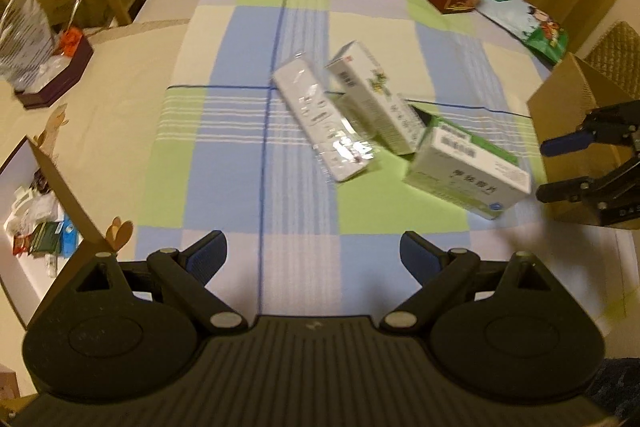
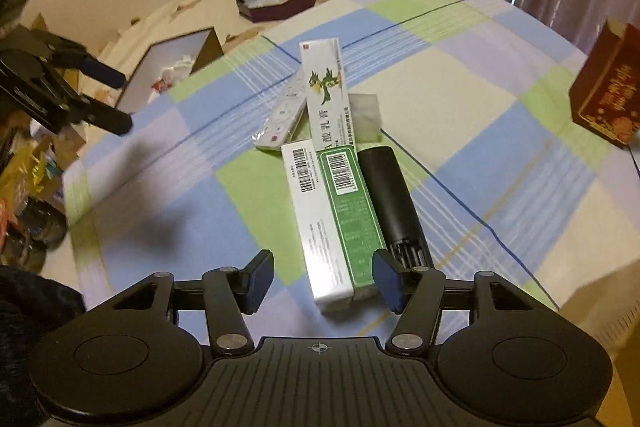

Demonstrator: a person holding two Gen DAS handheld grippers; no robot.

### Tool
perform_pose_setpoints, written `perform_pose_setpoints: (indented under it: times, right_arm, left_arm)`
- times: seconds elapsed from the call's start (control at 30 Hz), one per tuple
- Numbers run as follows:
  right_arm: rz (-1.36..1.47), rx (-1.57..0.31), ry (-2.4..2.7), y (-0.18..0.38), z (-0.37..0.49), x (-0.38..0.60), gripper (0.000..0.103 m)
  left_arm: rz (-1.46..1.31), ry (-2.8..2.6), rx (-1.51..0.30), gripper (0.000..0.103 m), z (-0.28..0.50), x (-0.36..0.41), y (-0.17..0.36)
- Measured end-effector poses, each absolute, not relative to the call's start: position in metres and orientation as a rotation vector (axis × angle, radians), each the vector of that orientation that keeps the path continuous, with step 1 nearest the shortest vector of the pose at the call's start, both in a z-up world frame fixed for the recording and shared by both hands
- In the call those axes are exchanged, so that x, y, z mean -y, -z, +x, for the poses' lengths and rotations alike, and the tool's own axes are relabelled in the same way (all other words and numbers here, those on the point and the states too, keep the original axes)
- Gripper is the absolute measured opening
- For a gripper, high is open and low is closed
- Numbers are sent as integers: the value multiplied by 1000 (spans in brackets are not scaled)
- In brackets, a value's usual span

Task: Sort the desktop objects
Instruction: 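Grasp a white medicine box with the right tool while the left tool grasps a green medicine box, then carry both medicine boxes toward the cardboard box, lifting them above its rim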

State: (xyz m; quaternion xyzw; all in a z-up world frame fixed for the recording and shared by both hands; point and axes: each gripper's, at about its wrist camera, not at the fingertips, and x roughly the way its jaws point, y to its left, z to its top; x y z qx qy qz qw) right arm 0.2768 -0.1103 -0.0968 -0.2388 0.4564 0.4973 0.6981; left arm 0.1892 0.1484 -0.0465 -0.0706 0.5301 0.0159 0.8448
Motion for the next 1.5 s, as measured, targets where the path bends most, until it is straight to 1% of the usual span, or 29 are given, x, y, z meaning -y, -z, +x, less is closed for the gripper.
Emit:
perform_pose_setpoints:
  times: [0.07,0.1,0.17,0.23,0.27,0.43,0.6,0.63,0.77,0.97,1.03,1.2,1.23,1.27,1.3,1.37,1.4,1.43,1.5]
  right_arm:
    - [-538,-1018,-1114,104,279,103,59]
    - [-536,-1022,-1116,106,279,101,48]
    - [-548,-1035,-1106,111,279,96,32]
    - [-559,-1039,-1103,113,277,95,32]
    - [-564,-1039,-1104,113,276,95,27]
    - [-594,-1061,-1109,116,267,93,26]
    - [-604,-1073,-1063,135,262,78,26]
    - [-600,-1074,-1058,136,260,77,24]
    - [-586,-1101,-1066,134,243,91,24]
    - [-563,-1168,-967,132,220,155,24]
    - [-579,-1160,-914,129,213,174,25]
    - [-511,-1149,-852,128,212,186,26]
    - [-495,-1144,-841,128,212,186,32]
    - [-487,-1130,-831,130,212,184,52]
    - [-477,-1110,-819,130,212,182,59]
    - [-448,-1097,-800,131,212,180,59]
    - [-432,-1103,-787,132,213,181,33]
    - [-415,-1112,-775,134,212,184,25]
    - [-401,-1119,-742,135,209,193,24]
  left_arm:
    - [-152,-44,-1127,92,190,-154,49]
    - [-153,-46,-1130,91,191,-156,49]
    - [-154,-44,-1133,92,193,-158,49]
    - [-152,-37,-1135,92,195,-158,49]
    - [-150,-34,-1136,92,196,-158,50]
    - [-144,-11,-1135,92,202,-154,51]
    - [-133,9,-1134,92,207,-149,52]
    - [-130,12,-1134,92,207,-148,51]
    - [-124,14,-1130,92,206,-147,51]
    - [-109,50,-1141,90,208,-140,58]
    - [-91,83,-1144,90,212,-132,61]
    - [-25,195,-1145,90,228,-102,67]
    - [-2,220,-1143,90,231,-95,67]
    - [23,246,-1141,90,234,-89,68]
    - [66,277,-1135,90,238,-82,67]
    - [158,341,-1121,90,244,-68,67]
    - [204,373,-1113,90,248,-61,66]
    - [250,404,-1105,90,251,-54,66]
    - [369,472,-1074,86,256,-38,66]
